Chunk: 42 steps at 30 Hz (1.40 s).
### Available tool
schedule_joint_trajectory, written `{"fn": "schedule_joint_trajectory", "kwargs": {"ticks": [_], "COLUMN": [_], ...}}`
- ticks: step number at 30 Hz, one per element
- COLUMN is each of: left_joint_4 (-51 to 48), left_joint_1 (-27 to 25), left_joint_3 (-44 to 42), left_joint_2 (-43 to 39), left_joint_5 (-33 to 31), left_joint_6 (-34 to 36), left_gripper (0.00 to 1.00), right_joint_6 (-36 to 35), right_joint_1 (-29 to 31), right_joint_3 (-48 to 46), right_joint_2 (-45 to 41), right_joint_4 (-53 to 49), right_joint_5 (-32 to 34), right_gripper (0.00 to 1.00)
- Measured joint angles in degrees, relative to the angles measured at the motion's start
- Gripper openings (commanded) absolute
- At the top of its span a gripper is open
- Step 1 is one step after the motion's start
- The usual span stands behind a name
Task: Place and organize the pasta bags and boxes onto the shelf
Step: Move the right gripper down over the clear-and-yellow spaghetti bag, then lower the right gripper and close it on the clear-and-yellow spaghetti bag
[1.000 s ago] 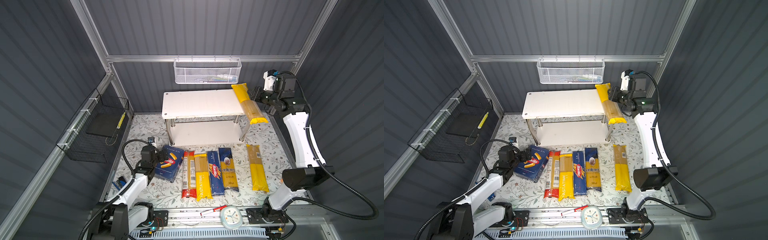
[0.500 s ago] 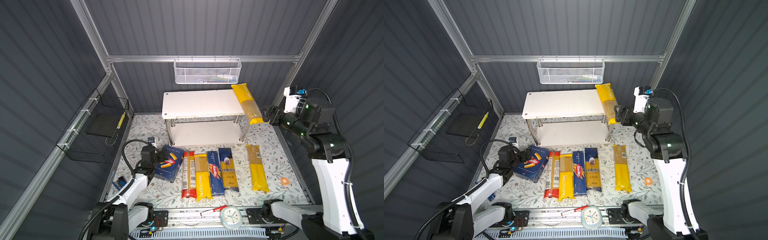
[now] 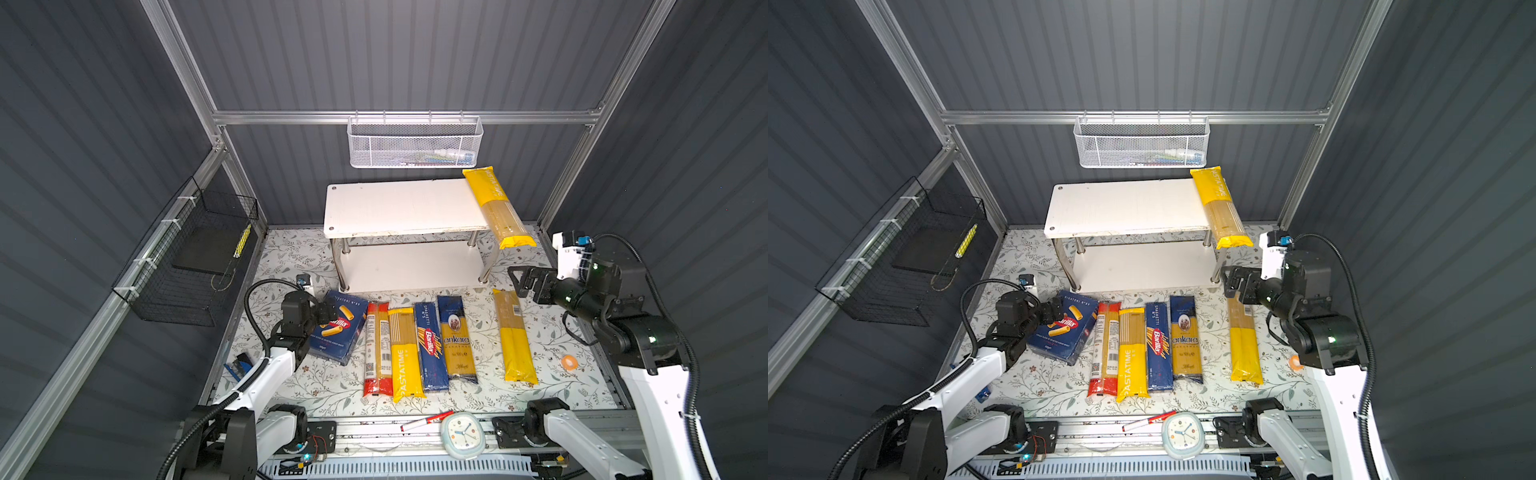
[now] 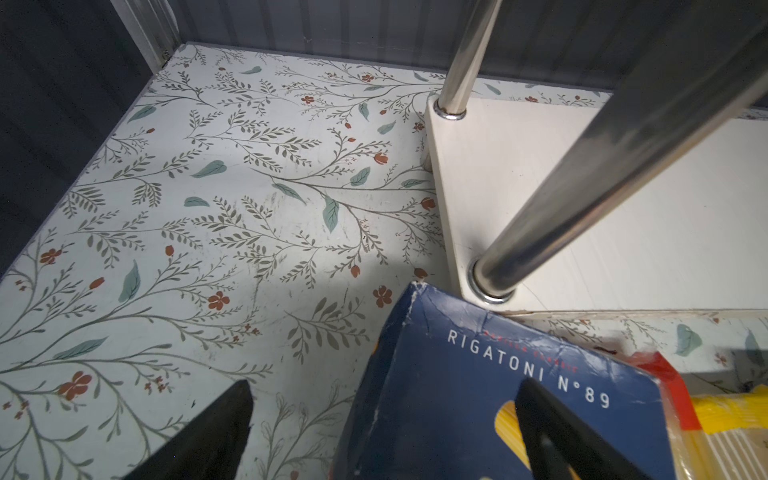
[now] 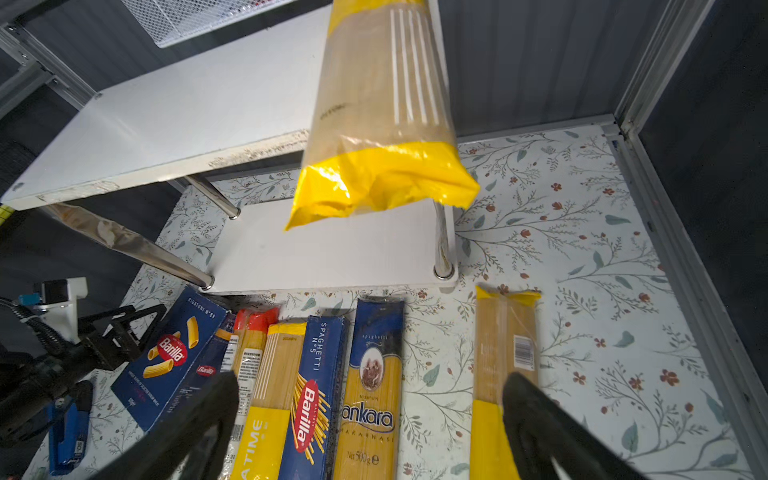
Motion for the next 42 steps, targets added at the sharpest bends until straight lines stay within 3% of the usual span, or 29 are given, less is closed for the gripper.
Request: {"fn": "schedule_joint_trajectory", "kwargs": {"ticks": [9,14,18,26,42], "left_joint_4": [-1.2,-1.6,-1.7,-1.2,2.4], "left_joint_1": [-0.6,-0.8,-0.7,-0.7,-0.8], "left_joint_3": [0.1,0.2,0.2,0.2,0.2], "left_joint_2": [-1.4,-1.3,-1.2,-1.0,1.2], "left_joint_5": [1.8,1.8,1.8,1.8,1.3], "left_joint_6": [-0.4,-0.9,-1.1,-1.1,-1.0], "left_gripper": [1.0,1.0,1.0,0.99,1.0], "right_joint_6": [6.7,12.6,16.1,17.0,17.7], "right_joint_1": [0.6,0.6,0.6,0.1,-14.1], "right_joint_3": [-12.2,-21.5,-28.3,-31.1,-38.0], "right_joint_2": [-3.7,-4.4,0.0,2.7,11.3], "right_joint_4": [-3.9,-2.1,2.0,10.0,22.2], "right_joint_5": [13.0,16.0,15.6,13.4,6.2], "right_gripper": [0.99,0.99,0.99,0.99,0.99]}}
